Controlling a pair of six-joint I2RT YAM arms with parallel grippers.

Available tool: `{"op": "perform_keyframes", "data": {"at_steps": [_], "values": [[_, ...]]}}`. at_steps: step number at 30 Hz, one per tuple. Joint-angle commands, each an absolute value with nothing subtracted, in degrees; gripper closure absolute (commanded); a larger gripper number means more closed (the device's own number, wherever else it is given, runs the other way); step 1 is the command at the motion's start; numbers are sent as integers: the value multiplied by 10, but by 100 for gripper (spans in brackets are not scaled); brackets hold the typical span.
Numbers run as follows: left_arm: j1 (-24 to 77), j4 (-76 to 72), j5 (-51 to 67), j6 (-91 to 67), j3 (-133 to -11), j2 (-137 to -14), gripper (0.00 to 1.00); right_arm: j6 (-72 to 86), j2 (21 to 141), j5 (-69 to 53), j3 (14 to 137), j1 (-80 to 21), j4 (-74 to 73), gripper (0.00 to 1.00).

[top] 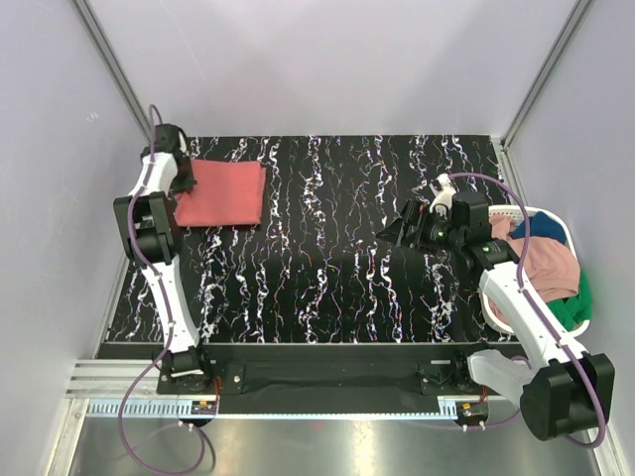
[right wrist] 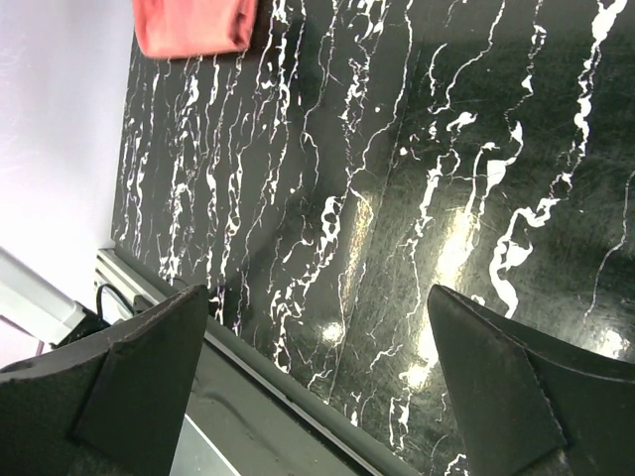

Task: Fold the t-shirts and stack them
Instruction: Neatly place the folded tshirt to the corner

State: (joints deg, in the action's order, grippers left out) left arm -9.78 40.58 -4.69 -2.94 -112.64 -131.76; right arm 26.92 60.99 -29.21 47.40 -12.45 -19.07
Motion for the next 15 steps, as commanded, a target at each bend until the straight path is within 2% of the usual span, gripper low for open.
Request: {"op": "perform_keyframes", "data": {"at_steps": [1,9,15], "values": [[-113,349,-78,12,-1204,-1360,100,274,618,-304,475,-127,-156,0],[-121,318,-145,4,-1329,-1422,100,287,677,-305,491,-127,-146,0],[-137,324,-144,-15,-1339,-1431,100,288,712,-313,512,-127,-141,0]]}}
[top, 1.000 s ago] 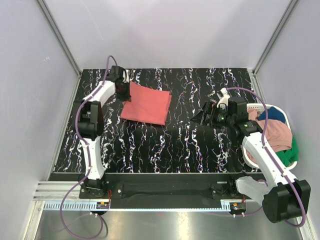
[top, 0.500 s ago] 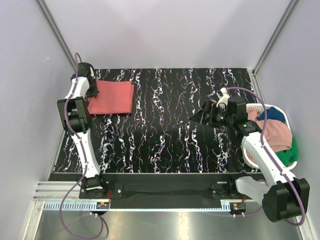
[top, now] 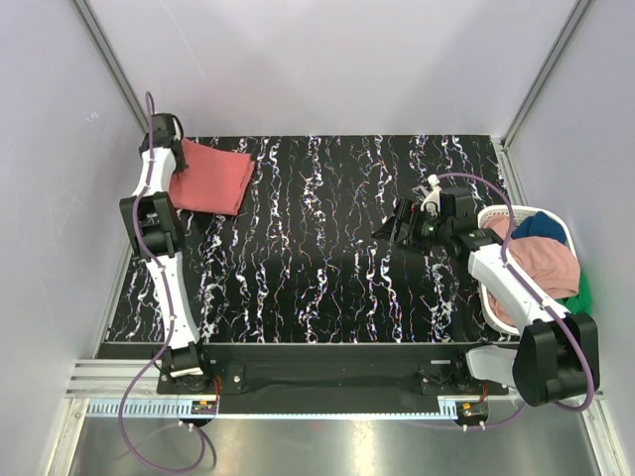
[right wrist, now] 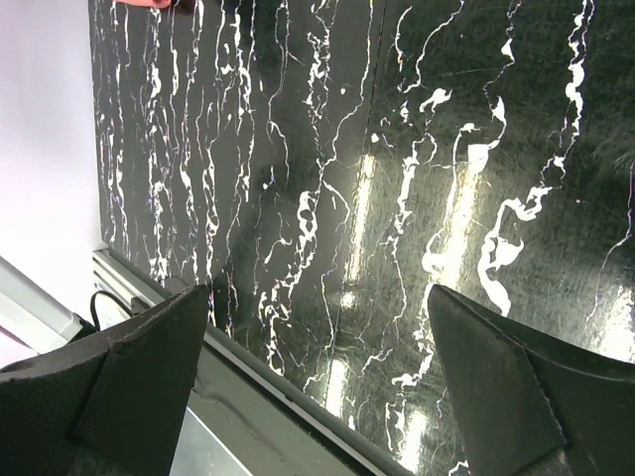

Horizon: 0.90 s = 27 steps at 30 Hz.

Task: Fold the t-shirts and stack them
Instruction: Neatly place the folded tshirt to the corner

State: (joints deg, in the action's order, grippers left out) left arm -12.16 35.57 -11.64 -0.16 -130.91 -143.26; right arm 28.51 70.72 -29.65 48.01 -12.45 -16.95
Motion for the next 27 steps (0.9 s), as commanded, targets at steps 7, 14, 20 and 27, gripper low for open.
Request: {"op": "perform_keyframes", "data": {"at_steps": [7,14,20,27], "values": [[-147,317,-147,-28,-1296,-1412,100,296,706,-324,510,-128,-144,0],[-158,319,-145,-46,-1284,-1408,97,303,699,-332,512,-127,-148,0],[-172,305,-99,-63,-1281,-1393,81,303,699,-328,510,-128,-149,0],[-171,323,-72,-40,-1266,-1337,37,307,677,-315,507,-127,-160,0]]}}
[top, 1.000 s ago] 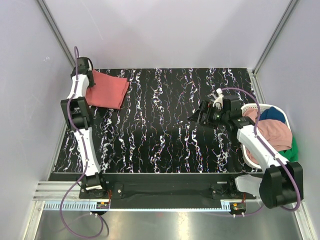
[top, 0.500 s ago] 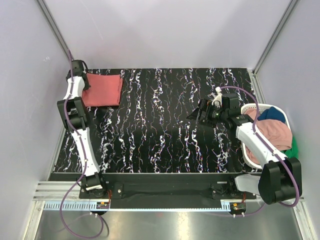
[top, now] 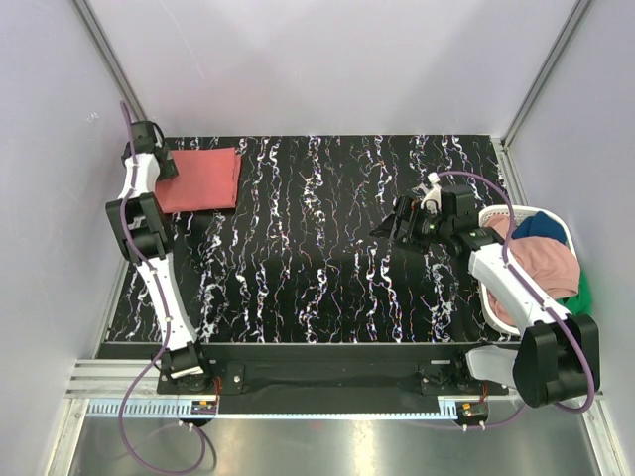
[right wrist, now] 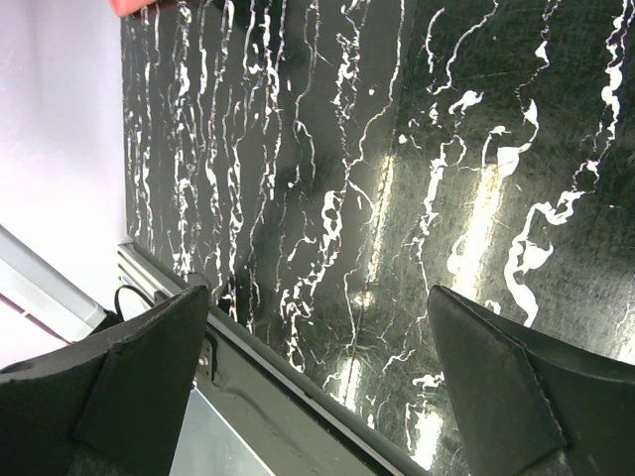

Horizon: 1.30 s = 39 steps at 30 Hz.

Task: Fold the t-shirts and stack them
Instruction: Neatly place the folded tshirt to the corner

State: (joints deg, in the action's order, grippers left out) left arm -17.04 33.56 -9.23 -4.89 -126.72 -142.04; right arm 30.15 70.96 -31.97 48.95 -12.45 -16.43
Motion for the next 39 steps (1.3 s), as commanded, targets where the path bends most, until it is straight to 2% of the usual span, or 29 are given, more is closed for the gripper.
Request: {"op": "perform_keyframes", "data": {"at_steps": [1,4,8,13,14,22,25,29,31,32,34,39], "values": [[-172,329,-71,-41,-1268,-1326,34,307,671,-313,505,-127,-159,0],[-171,328,-41,-54,-1252,-1277,30,308,649,-299,501,-127,-170,0],[-160,336,-3,-82,-1209,-1224,30,302,633,-287,518,-127,-198,0],[-147,349,151,-170,-1114,-1150,31,311,603,-304,546,-127,-221,0],[-128,337,190,-176,-1088,-1109,32,313,587,-301,549,-128,-223,0],[-12,292,282,-195,-853,-830,30,308,574,-283,644,-127,-324,0],[38,294,306,-196,-817,-738,29,319,552,-283,660,-127,-329,0],[83,294,394,-192,-751,-644,23,319,527,-263,679,-127,-345,0],[90,287,395,-199,-719,-604,3,323,519,-251,680,-127,-350,0],[95,267,393,-209,-676,-559,1,327,507,-237,677,-127,-348,0],[97,248,400,-227,-637,-511,1,343,486,-232,664,-127,-338,0],[98,243,417,-231,-578,-483,1,352,454,-210,640,-127,-339,1]]}}
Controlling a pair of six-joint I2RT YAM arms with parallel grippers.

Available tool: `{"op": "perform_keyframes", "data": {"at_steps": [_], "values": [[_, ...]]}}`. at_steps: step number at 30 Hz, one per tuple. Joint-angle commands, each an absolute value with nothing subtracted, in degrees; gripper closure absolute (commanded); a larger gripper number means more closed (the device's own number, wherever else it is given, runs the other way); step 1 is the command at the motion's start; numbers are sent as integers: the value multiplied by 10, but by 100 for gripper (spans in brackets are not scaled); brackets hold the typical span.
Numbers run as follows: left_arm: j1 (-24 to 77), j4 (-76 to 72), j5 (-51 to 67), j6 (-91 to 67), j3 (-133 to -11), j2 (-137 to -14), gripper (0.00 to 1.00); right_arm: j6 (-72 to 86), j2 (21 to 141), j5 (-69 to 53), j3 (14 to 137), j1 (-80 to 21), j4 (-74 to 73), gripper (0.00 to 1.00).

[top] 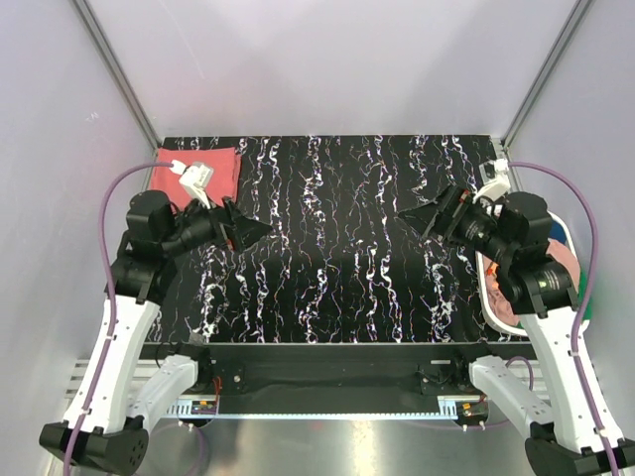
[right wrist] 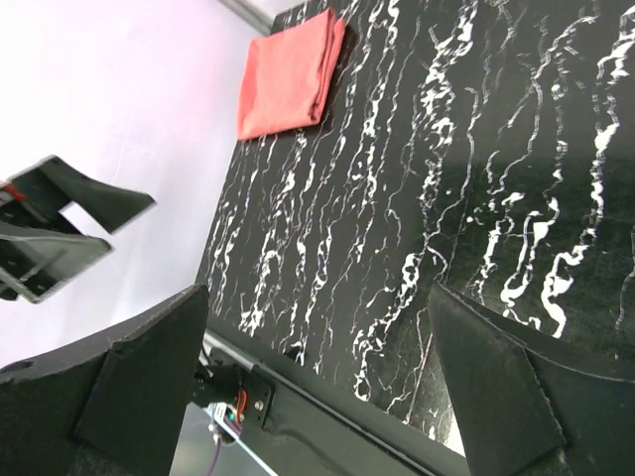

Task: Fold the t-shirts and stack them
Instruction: Neatly place the folded tshirt to the corner

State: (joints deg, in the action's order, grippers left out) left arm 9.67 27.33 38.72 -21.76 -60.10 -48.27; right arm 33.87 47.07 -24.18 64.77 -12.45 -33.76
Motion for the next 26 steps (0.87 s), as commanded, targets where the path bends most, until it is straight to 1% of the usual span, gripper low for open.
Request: {"op": "perform_keyframes", "data": {"at_steps": [1,10,26], "values": [[98,244,420,-230,-574,-482,1,348,448,-200,639,-127,-344,0],[98,245,419,-215,-576,-474,1,337,442,-180,651,-128,-371,0],[98,242,431,-227,-575,-461,1,344,433,-176,640,-128,-364,0]]}}
